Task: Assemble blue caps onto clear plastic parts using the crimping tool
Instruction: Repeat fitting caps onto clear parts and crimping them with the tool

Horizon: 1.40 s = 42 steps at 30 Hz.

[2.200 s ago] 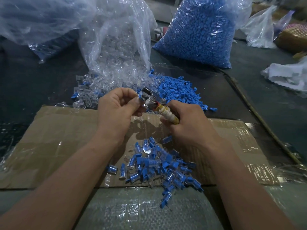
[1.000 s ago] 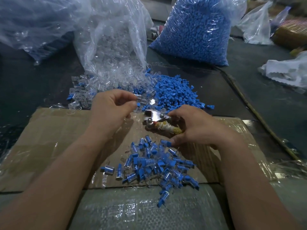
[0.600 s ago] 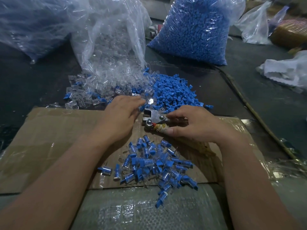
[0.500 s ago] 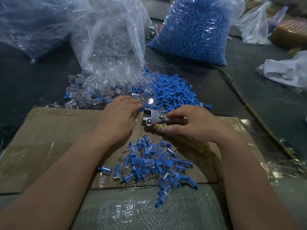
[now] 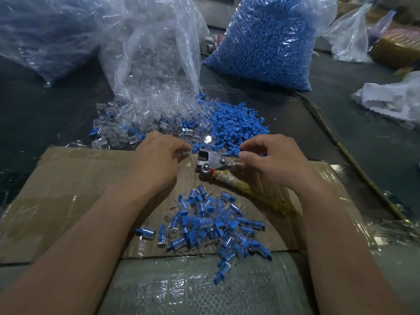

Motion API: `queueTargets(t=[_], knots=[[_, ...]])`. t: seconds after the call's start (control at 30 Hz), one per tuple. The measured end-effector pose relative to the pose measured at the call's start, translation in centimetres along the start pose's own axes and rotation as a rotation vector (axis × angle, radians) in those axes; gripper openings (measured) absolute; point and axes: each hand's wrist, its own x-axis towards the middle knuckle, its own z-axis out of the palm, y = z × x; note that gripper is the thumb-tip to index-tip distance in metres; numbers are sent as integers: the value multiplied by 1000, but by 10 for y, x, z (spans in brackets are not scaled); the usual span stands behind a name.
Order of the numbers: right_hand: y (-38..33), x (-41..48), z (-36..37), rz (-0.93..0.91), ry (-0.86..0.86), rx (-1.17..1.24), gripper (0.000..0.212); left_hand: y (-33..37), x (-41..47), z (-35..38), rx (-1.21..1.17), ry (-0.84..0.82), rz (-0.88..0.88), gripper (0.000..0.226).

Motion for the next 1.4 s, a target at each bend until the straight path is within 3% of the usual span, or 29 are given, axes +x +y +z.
queueTargets(t=[0.37, 0.53, 0.63, 0.77, 1.07, 1.4], knots=[[0, 0, 1, -1, 26, 22, 24, 3, -1, -8, -52, -61, -48, 30], [-10, -2, 0, -38, 90, 154, 17, 12, -6, -17, -616, -30, -178, 27], [-25, -6, 7, -79, 88, 320, 22, 21, -12, -25, -959, -36, -158, 28], [-45, -10, 21, -129, 65, 471, 28, 29, -17, -22, -1148, -115, -103, 32], [-49, -11, 27, -106, 206, 598, 13, 28, -17, -15, -1115, -82, -130, 27], [-51, -12, 28, -123, 215, 599, 23, 28, -17, -17, -1035, -83, -176, 33]])
